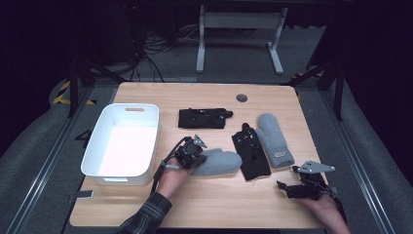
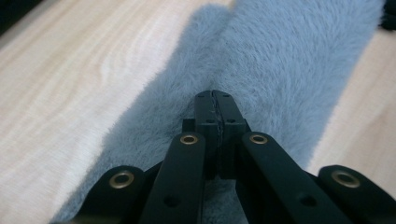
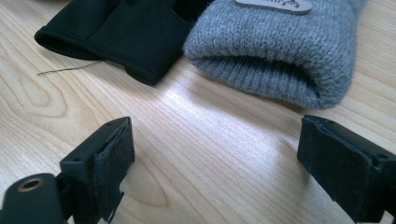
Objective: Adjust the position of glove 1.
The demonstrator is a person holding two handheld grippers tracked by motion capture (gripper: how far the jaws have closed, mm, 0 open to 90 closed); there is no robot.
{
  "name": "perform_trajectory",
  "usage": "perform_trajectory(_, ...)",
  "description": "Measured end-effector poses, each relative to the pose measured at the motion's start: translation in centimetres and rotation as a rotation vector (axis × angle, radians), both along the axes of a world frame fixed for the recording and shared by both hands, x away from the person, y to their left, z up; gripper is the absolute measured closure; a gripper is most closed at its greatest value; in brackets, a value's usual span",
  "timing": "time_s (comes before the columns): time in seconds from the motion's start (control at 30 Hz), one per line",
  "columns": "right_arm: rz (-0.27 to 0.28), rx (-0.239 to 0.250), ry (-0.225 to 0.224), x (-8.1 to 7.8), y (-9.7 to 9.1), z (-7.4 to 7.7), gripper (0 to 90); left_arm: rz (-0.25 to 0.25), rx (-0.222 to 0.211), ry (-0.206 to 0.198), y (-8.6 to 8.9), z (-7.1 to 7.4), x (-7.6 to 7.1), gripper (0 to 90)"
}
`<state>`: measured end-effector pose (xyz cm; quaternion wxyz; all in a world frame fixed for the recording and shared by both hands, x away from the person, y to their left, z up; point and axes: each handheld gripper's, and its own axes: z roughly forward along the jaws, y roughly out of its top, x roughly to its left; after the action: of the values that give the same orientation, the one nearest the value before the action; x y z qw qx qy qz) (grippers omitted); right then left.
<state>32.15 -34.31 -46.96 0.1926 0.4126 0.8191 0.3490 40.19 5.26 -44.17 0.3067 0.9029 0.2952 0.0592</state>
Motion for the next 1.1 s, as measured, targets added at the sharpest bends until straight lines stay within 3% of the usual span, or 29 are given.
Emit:
perform_trajectory(0.27, 0.0, 0.001, 0.001, 0.0, 0.0, 0.0, 11.5, -0.041, -0.018, 0.014, -0.8, 0.0, -2.3, 90.0)
perform_trajectory(0.47, 0.0, 0.001, 0.0, 0.0, 0.0, 0.0, 11.6, -0.059, -0.032, 0.036, -1.2, 0.0, -2.5, 90.0)
perform_trajectory(0.7, 0.0, 0.001, 0.001, 0.0, 0.0, 0.0, 11.5, -0.068, -0.045, 0.011, -1.2, 0.6, -2.8, 90.0)
perform_trajectory(0.9, 0.0, 0.001, 0.001, 0.0, 0.0, 0.0, 11.5, 0.016, -0.059, -0.039, 1.6, 2.1, -1.2, 90.0)
perform_trajectory(1.0, 0.0, 0.0, 0.001, 0.0, 0.0, 0.0, 11.5, 0.067, -0.046, -0.048, 2.4, 1.8, -0.3, 90.0)
perform_trajectory(1.1, 0.0, 0.001, 0.001, 0.0, 0.0, 0.0, 11.5, 0.079, -0.024, -0.035, 2.6, 1.2, 0.2, 90.0)
